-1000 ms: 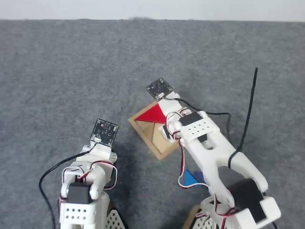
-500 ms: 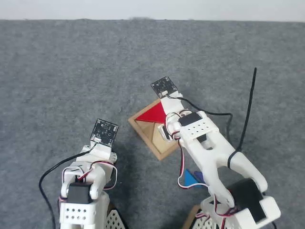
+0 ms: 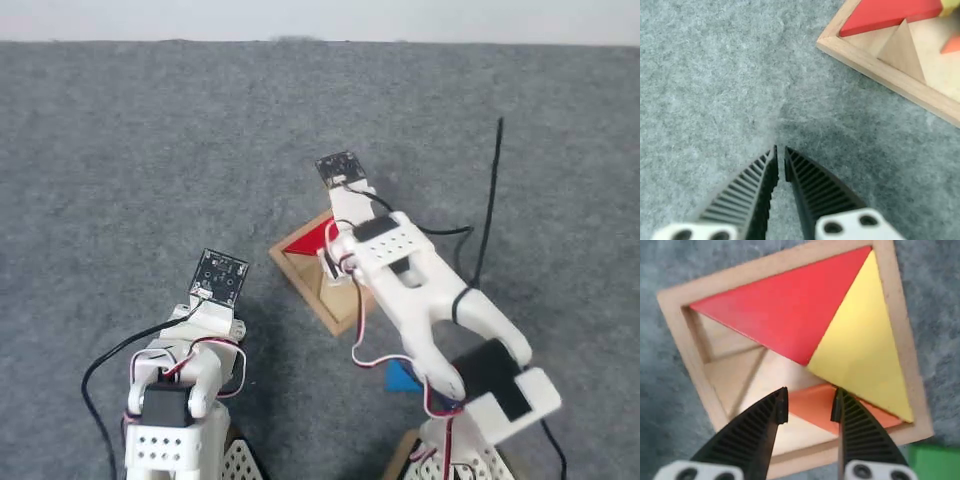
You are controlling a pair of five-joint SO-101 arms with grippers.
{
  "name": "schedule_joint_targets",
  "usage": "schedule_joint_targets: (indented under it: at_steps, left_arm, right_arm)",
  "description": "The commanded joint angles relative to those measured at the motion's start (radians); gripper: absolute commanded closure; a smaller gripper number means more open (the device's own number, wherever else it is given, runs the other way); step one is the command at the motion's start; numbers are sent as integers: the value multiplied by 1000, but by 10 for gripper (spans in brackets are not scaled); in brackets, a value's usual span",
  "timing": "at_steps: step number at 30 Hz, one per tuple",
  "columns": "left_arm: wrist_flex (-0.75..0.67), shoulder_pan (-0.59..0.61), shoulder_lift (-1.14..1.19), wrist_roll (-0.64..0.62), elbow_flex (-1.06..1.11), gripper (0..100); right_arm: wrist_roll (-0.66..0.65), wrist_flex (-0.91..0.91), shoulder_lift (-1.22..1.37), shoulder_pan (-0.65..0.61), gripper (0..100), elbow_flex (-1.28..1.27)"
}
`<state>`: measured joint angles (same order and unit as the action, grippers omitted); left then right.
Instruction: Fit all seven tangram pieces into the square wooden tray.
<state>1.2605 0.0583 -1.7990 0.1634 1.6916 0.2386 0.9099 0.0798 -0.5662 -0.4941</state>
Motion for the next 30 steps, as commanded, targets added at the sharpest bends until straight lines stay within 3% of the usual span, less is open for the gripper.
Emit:
schedule_joint_targets:
  at_steps: [1, 8, 22, 30]
  left_arm:
    - [3, 6, -17, 6, -10, 978]
    - [3, 6, -17, 6, -10, 978]
    - [3, 6, -17, 6, -10, 978]
    - [3, 5, -17, 6, -10, 978]
  right_arm:
    - [221, 104, 24, -28, 842, 81]
    - [436, 139, 25, -30, 843, 95]
    - [565, 150, 173, 24, 842, 184]
    - [497, 231, 188, -38, 845, 167]
